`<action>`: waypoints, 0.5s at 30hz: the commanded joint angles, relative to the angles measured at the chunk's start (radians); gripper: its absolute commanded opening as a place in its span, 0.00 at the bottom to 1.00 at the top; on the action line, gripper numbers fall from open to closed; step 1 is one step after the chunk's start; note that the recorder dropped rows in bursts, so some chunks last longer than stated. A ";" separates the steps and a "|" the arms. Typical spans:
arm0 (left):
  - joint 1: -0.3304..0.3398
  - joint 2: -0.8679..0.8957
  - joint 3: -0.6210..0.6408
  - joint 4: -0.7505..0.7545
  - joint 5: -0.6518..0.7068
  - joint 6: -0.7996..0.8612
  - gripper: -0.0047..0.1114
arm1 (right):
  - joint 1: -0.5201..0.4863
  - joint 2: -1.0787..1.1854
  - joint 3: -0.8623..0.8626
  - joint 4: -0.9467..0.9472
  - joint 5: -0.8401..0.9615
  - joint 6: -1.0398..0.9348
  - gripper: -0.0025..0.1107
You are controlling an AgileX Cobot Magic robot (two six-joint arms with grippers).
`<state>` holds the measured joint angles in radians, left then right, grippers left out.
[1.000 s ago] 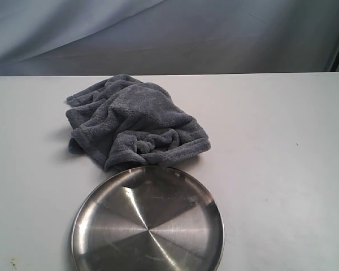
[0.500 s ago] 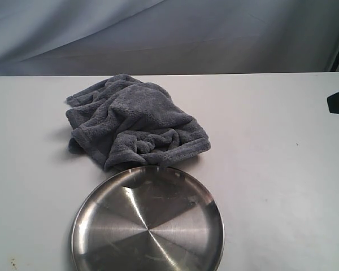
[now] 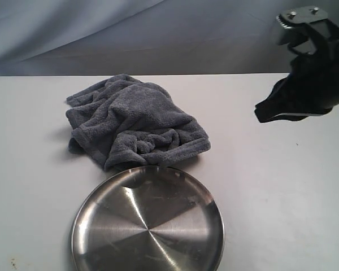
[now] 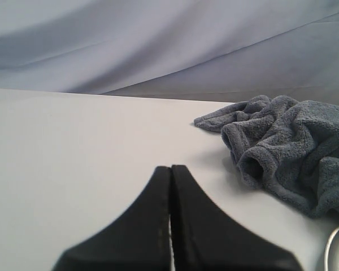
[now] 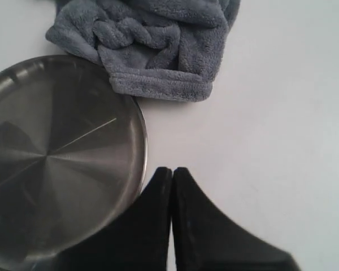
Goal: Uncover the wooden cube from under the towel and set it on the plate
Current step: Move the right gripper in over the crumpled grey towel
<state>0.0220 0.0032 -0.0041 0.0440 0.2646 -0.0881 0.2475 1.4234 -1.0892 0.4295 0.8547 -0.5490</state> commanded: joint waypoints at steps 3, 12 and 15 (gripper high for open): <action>0.001 -0.003 0.004 -0.008 -0.002 -0.001 0.04 | 0.078 0.156 -0.106 -0.112 0.002 0.109 0.02; 0.001 -0.003 0.004 -0.008 -0.002 -0.001 0.04 | 0.091 0.343 -0.298 -0.156 0.033 0.190 0.02; 0.001 -0.003 0.004 -0.008 -0.002 -0.001 0.04 | 0.091 0.401 -0.348 -0.156 0.049 0.190 0.02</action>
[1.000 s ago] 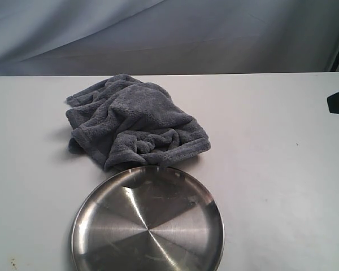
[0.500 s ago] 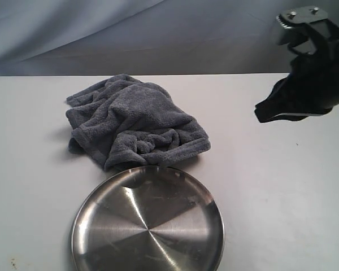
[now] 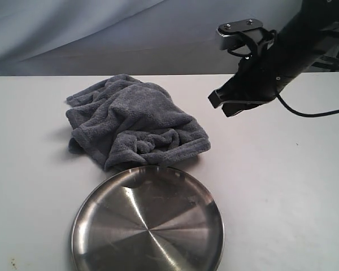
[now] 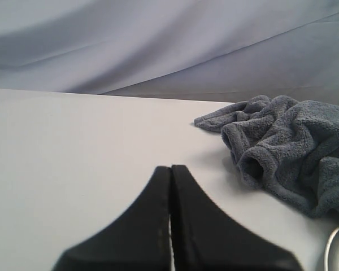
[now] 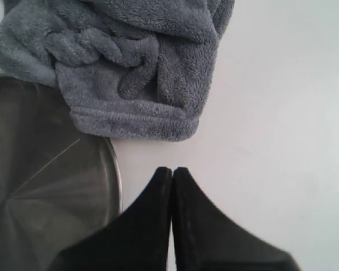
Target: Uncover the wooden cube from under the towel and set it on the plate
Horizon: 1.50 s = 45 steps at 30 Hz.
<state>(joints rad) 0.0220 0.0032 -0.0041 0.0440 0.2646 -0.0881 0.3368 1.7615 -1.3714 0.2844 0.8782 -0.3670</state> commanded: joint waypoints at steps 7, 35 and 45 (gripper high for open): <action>0.001 -0.003 0.004 -0.008 -0.002 -0.001 0.04 | 0.002 0.184 -0.172 -0.011 0.024 0.008 0.23; 0.001 -0.003 0.004 -0.008 -0.002 -0.001 0.04 | 0.164 0.337 -0.287 -0.026 -0.042 -0.130 0.02; 0.001 -0.003 0.004 -0.008 -0.002 -0.001 0.04 | 0.268 0.477 -0.639 -0.057 0.343 0.039 0.02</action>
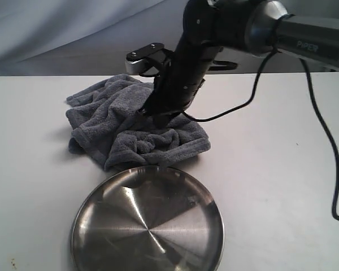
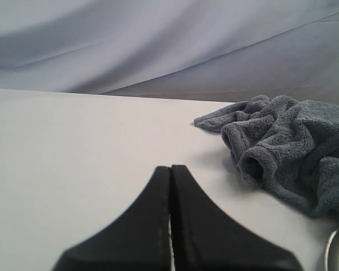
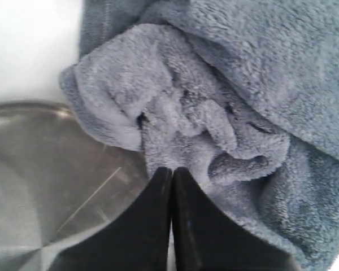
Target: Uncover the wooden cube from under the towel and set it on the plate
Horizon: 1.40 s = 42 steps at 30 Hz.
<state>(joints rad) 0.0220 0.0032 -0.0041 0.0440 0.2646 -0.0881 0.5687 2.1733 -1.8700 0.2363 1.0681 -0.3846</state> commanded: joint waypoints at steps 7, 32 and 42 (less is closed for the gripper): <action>0.001 -0.003 0.004 -0.008 -0.002 0.001 0.04 | 0.104 0.218 -0.360 -0.075 0.153 0.138 0.02; 0.001 -0.003 0.004 -0.008 -0.002 0.001 0.04 | -0.172 0.263 -0.465 -0.166 0.153 0.311 0.02; 0.001 -0.003 0.004 -0.008 -0.002 0.001 0.04 | -0.122 0.076 -0.086 -0.192 0.153 0.179 0.02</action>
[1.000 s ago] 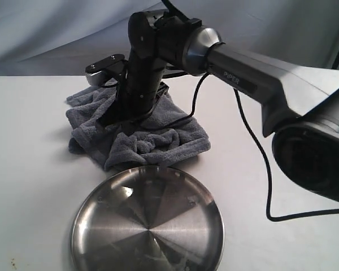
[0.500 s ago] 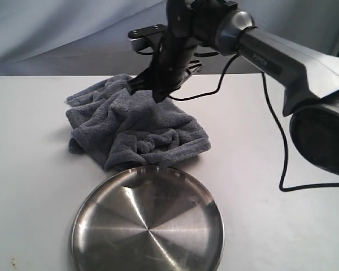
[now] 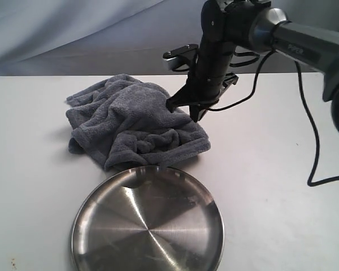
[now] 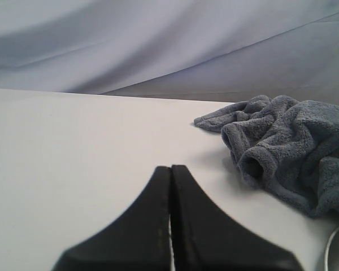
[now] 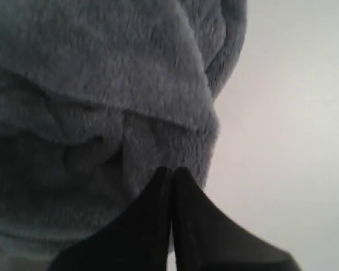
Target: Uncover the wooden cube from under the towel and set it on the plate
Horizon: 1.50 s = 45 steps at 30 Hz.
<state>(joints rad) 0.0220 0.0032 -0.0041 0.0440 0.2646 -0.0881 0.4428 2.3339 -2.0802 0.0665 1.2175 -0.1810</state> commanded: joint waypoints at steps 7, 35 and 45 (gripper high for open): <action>0.001 -0.003 0.004 -0.008 -0.002 0.001 0.04 | 0.024 -0.165 0.264 -0.022 0.004 -0.051 0.02; 0.001 -0.003 0.004 -0.008 -0.002 0.001 0.04 | -0.025 -0.097 0.263 -0.008 -0.230 0.077 0.52; 0.001 -0.003 0.004 -0.008 -0.002 0.001 0.04 | 0.002 -0.213 0.263 0.052 -0.285 -0.131 0.52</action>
<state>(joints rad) 0.0220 0.0032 -0.0041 0.0440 0.2646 -0.0881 0.4274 2.1632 -1.8197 0.0749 0.9531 -0.1989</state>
